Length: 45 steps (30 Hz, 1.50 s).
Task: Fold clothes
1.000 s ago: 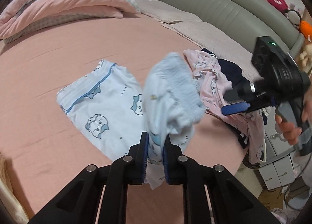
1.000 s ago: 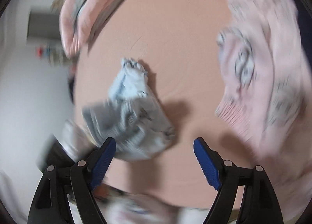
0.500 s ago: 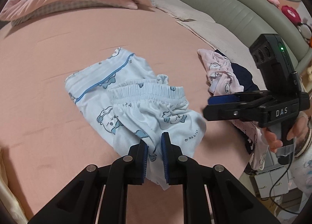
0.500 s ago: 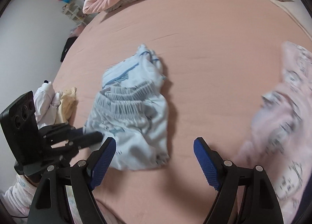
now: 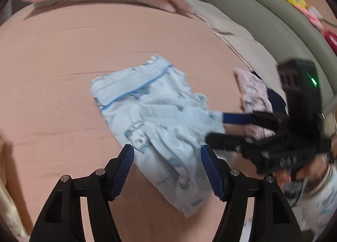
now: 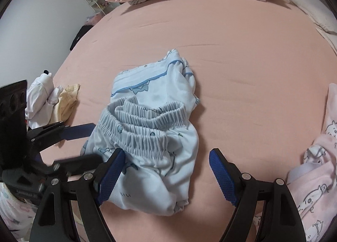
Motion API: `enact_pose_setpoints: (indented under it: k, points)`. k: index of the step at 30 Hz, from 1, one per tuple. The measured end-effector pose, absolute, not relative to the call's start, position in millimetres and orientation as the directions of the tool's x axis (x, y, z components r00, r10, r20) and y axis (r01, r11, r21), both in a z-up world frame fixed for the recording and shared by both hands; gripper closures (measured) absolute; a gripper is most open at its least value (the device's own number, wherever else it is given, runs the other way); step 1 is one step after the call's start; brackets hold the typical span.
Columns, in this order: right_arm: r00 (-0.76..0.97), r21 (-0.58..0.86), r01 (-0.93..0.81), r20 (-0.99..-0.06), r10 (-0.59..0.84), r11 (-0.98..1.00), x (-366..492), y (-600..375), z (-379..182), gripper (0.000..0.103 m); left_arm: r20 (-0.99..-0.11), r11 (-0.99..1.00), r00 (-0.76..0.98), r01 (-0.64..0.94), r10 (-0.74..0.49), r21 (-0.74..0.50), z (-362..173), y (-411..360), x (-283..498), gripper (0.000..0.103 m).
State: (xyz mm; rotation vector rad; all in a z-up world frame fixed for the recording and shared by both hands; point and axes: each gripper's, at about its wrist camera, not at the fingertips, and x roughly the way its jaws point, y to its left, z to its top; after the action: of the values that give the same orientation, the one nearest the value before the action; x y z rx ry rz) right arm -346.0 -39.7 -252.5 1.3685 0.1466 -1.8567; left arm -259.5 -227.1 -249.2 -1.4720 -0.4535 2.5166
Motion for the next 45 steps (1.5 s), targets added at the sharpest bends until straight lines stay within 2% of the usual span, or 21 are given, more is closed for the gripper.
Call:
enact_pose_setpoints:
  k: [6, 8, 9, 12, 15, 17, 28, 39, 45]
  points:
    - [-0.115, 0.34, 0.638, -0.845, -0.522, -0.691, -345.6, -47.5, -257.4, 0.021, -0.803, -0.904, -0.492, 0.071, 0.337, -0.423, -259.9, -232.5, -268.2, 0.039]
    - [-0.116, 0.34, 0.63, -0.848, -0.518, -0.698, -346.4, -49.5, -260.2, 0.025, -0.806, -0.901, -0.493, 0.093, 0.328, -0.424, -262.9, -231.2, -268.3, 0.042]
    - [-0.118, 0.341, 0.627, -0.847, -0.519, -0.7, -346.6, -49.9, -260.7, 0.033, -0.805, -0.9, -0.496, 0.1, 0.325, -0.425, -263.8, -230.3, -268.0, 0.052]
    - [-0.123, 0.339, 0.622, -0.848, -0.516, -0.706, -344.9, -56.0, -263.2, 0.051, -0.814, -0.91, -0.492, 0.097, 0.308, -0.403, -264.8, -223.0, -269.0, 0.066]
    - [-0.136, 0.312, 0.64, -0.853, -0.504, -0.702, -340.6, -64.8, -264.6, 0.059, -0.831, -0.94, -0.492, 0.071, 0.258, -0.334, -262.5, -211.6, -271.4, 0.076]
    - [-0.156, 0.286, 0.656, -0.855, -0.495, -0.699, -337.1, -68.6, -263.7, 0.066, -0.832, -0.945, -0.495, 0.063, 0.251, -0.322, -261.6, -208.2, -271.9, 0.079]
    - [-0.204, 0.291, 0.664, -0.816, -0.541, -0.689, -334.3, -67.2, -228.0, 0.077, -0.785, -0.921, -0.556, 0.082, 0.274, -0.38, -234.8, -209.1, -266.0, 0.082]
    - [-0.242, 0.262, 0.703, -0.786, -0.568, -0.661, -343.4, -86.3, -192.2, 0.078, -0.732, -0.897, -0.631, 0.124, 0.258, -0.424, -208.0, -228.4, -280.9, 0.082]
    - [-0.195, 0.269, 0.704, -0.816, -0.544, -0.657, -364.9, -109.8, -198.6, 0.078, -0.76, -0.886, -0.604, 0.185, 0.239, -0.425, -223.8, -244.1, -298.3, 0.082]
